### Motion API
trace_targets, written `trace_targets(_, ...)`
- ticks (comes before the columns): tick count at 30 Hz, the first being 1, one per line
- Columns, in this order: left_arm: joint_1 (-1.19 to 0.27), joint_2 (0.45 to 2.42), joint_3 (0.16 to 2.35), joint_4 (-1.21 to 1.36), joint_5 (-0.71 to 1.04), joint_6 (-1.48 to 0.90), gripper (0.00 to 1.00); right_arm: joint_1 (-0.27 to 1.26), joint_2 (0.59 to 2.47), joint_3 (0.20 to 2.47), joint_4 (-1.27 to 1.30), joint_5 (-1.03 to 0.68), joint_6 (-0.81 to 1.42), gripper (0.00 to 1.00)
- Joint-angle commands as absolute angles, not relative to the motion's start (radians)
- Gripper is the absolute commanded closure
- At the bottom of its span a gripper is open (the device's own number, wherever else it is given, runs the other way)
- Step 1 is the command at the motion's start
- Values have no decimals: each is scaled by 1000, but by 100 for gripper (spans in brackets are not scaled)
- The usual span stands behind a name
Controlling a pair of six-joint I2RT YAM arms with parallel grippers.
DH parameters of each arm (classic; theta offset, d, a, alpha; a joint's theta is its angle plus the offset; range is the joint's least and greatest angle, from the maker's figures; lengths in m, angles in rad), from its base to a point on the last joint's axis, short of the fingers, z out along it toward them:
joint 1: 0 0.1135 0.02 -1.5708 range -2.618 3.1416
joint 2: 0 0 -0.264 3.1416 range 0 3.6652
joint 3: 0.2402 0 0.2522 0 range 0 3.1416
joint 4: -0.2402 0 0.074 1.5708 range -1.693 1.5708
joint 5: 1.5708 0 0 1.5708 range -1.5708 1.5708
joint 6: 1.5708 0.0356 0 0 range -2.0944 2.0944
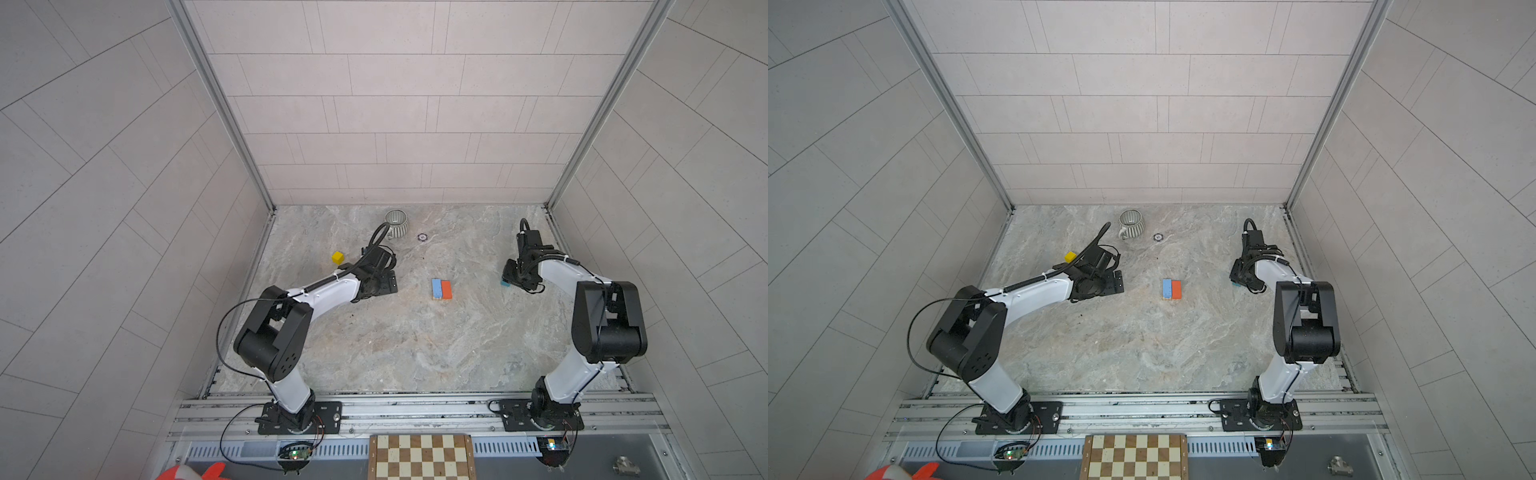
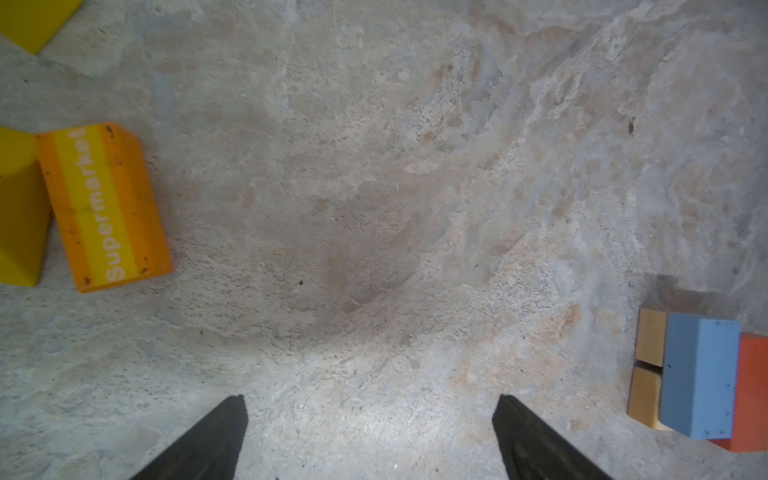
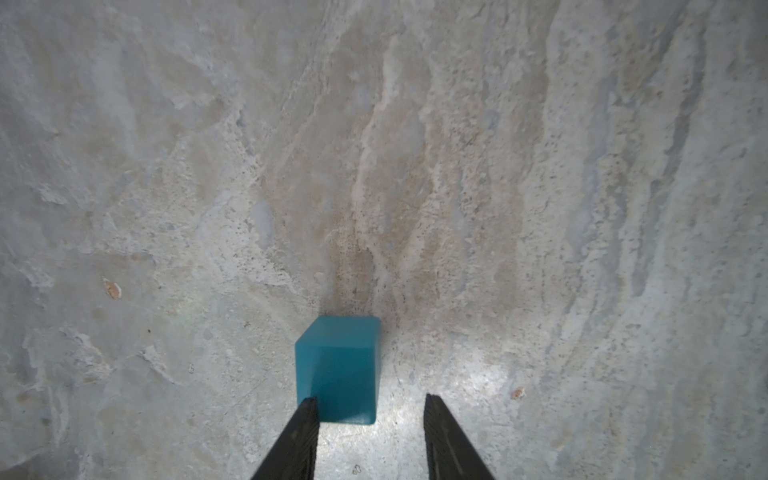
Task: Build the wood block tower
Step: 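Lower the right gripper around the teal cube and close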
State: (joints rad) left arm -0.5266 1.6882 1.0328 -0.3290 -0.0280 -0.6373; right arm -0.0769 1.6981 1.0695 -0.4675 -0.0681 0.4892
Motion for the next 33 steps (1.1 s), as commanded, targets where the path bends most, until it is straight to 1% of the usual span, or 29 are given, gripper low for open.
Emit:
trace_targets(1, -520, 1706, 1062, -326, -22, -618, 1, -87, 1733, 1078, -488, -61, 487, 59)
trace_targets(4, -517, 1707, 1059, -324, -18, -617, 1, -89, 1744, 1083, -487, -72, 487, 58)
trace_targets(7, -516, 1702, 1054, -321, -17, -616, 1, -89, 1753, 1088, -483, -95, 491, 50)
trace_targets(9, -515, 1699, 1051, -316, -14, -615, 1, -89, 1750, 1085, -477, -108, 491, 48)
trace_targets(20, -515, 1702, 1049, -310, -11, -615, 1, -89, 1709, 1075, -459, -106, 505, 47)
trace_targets(28, -511, 1703, 1049, -305, -7, -615, 1, -89, 1706, 1081, -447, -122, 518, 42)
trace_targets(33, -509, 1703, 1050, -304, -7, -614, 1, -89, 1684, 1075, -437, -126, 525, 42)
